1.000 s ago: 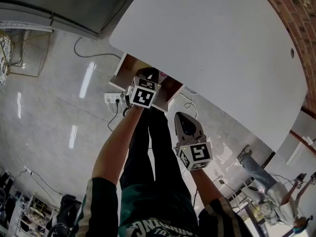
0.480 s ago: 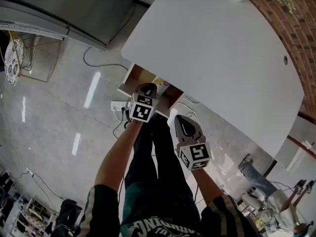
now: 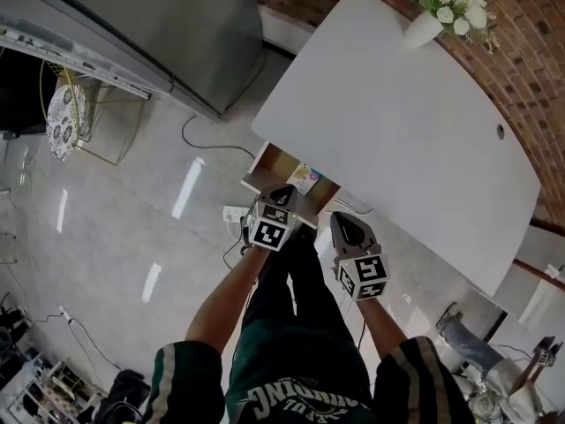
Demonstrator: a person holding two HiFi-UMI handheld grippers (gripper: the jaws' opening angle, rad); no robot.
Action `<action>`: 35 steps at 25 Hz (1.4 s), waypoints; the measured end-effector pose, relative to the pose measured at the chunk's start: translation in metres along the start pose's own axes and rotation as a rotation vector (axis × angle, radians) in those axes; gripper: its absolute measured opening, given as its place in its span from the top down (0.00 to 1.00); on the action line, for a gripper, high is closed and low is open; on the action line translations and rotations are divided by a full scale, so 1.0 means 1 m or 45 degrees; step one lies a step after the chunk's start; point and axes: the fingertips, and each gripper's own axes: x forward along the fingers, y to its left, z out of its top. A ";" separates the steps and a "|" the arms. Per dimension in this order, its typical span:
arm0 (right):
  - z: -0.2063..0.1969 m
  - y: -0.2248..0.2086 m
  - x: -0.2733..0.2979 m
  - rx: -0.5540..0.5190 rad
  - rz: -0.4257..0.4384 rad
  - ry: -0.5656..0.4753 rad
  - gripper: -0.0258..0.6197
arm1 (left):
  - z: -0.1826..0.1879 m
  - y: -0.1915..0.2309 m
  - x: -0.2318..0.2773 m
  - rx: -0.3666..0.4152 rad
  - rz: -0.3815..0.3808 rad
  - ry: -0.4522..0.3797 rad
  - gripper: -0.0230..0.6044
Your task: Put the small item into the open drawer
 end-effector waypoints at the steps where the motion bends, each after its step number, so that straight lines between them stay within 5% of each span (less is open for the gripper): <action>1: 0.007 -0.001 -0.003 -0.009 0.001 -0.011 0.92 | 0.006 -0.003 -0.008 0.003 0.002 -0.014 0.94; 18: 0.148 -0.023 -0.056 -0.098 -0.074 -0.328 0.92 | 0.159 -0.023 -0.137 0.121 0.089 -0.403 0.94; 25: 0.195 -0.025 -0.090 -0.138 -0.092 -0.457 0.92 | 0.221 -0.041 -0.178 0.260 0.120 -0.555 0.94; 35: 0.215 -0.026 -0.119 -0.150 -0.115 -0.554 0.92 | 0.245 -0.047 -0.219 0.284 0.166 -0.660 0.94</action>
